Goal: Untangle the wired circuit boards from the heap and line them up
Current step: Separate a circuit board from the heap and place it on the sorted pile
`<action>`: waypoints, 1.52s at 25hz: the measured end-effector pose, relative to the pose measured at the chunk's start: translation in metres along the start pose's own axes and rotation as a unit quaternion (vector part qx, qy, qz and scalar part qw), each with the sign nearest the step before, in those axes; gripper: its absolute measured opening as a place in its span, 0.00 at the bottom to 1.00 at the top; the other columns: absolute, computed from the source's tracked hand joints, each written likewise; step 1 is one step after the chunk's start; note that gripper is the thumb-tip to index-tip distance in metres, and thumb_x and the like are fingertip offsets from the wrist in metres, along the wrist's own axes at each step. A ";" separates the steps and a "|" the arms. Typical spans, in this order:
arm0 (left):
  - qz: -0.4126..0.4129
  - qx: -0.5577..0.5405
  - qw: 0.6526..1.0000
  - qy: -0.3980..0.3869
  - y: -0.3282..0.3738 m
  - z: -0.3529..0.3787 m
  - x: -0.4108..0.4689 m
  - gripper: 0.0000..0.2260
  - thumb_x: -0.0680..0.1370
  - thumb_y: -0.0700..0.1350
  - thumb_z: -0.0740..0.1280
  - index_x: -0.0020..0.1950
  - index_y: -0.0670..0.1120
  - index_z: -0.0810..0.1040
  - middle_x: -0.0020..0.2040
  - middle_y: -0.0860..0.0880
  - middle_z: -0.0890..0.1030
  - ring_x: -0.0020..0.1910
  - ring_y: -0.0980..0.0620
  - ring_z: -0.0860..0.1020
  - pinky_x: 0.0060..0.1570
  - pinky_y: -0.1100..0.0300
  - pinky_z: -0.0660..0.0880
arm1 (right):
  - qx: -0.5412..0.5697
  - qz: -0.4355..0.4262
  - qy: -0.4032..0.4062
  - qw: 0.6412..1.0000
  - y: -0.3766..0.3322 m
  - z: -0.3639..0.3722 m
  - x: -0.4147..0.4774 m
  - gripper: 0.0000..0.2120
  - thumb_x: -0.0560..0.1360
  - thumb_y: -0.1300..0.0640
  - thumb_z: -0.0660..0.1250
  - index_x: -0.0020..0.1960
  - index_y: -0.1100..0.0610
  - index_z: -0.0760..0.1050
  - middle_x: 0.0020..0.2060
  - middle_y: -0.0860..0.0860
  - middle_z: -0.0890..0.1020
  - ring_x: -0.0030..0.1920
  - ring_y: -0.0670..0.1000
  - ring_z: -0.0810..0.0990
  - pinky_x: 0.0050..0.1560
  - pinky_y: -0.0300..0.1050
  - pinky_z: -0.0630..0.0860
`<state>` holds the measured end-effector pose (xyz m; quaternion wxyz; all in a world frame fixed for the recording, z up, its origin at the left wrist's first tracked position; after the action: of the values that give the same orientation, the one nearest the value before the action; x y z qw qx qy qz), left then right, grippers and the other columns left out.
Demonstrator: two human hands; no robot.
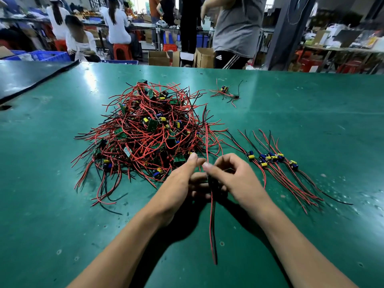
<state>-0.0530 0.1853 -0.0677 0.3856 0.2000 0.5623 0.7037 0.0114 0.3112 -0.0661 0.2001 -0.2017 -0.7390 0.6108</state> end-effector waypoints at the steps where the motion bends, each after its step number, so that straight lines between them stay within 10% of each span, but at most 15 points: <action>1: -0.001 -0.007 1.000 0.005 0.000 -0.001 0.001 0.22 0.80 0.62 0.54 0.66 0.51 0.74 0.52 0.45 0.85 0.44 0.50 0.84 0.44 0.57 0.81 | -0.071 -0.039 0.007 0.997 -0.002 0.001 -0.001 0.13 0.70 0.51 0.78 0.41 0.53 0.74 0.32 0.45 0.78 0.32 0.45 0.74 0.39 0.39 0.74; 13: -0.015 0.058 0.998 0.012 -0.006 -0.003 0.005 0.22 0.82 0.60 0.52 0.59 0.49 0.79 0.56 0.49 0.84 0.52 0.49 0.84 0.51 0.53 0.80 | -0.270 -0.094 0.248 0.925 -0.002 -0.077 0.018 0.09 0.74 0.56 0.74 0.53 0.57 0.83 0.48 0.54 0.84 0.48 0.52 0.80 0.54 0.42 0.73; 17: -0.012 0.017 0.999 0.037 -0.007 0.000 0.002 0.18 0.82 0.55 0.59 0.56 0.43 0.81 0.52 0.45 0.85 0.44 0.45 0.84 0.43 0.53 0.79 | -0.317 -0.182 0.152 0.918 -0.005 -0.040 0.012 0.06 0.74 0.58 0.74 0.51 0.57 0.84 0.48 0.51 0.83 0.47 0.49 0.80 0.52 0.35 0.70; 25: 0.275 0.121 0.914 0.272 0.020 -0.022 -0.019 0.05 0.79 0.38 0.67 0.50 0.47 0.73 0.43 0.44 0.82 0.29 0.44 0.81 0.30 0.48 0.81 | -0.378 -0.120 0.078 0.914 0.014 -0.037 0.020 0.09 0.74 0.54 0.73 0.51 0.57 0.85 0.52 0.51 0.83 0.57 0.52 0.79 0.59 0.39 0.70; 33: 0.186 0.221 0.898 0.332 0.021 -0.041 -0.009 0.26 0.78 0.43 0.68 0.75 0.53 0.65 0.43 0.53 0.84 0.32 0.42 0.81 0.38 0.48 0.81 | -0.365 -0.137 0.064 0.919 0.010 -0.023 0.012 0.08 0.75 0.54 0.72 0.51 0.57 0.85 0.53 0.50 0.83 0.57 0.50 0.79 0.60 0.36 0.67; 38: 0.206 0.241 0.884 0.344 0.023 -0.050 -0.005 0.10 0.80 0.43 0.66 0.60 0.45 0.79 0.36 0.50 0.84 0.25 0.50 0.76 0.31 0.55 0.78 | -0.343 -0.138 0.021 0.929 0.010 -0.005 0.007 0.07 0.76 0.53 0.72 0.50 0.55 0.84 0.51 0.49 0.83 0.56 0.50 0.78 0.61 0.42 0.70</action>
<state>-0.0929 0.1477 -0.0594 -0.0461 0.1439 0.7581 0.6344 0.0090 0.3206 -0.0747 0.2166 -0.1671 -0.9196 0.2819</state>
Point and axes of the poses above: each hand's wrist, its own x-axis towards the middle knuckle, its own z-axis out of the palm, y = z × x, the point moved 4 cm from there along x, towards the middle knuckle
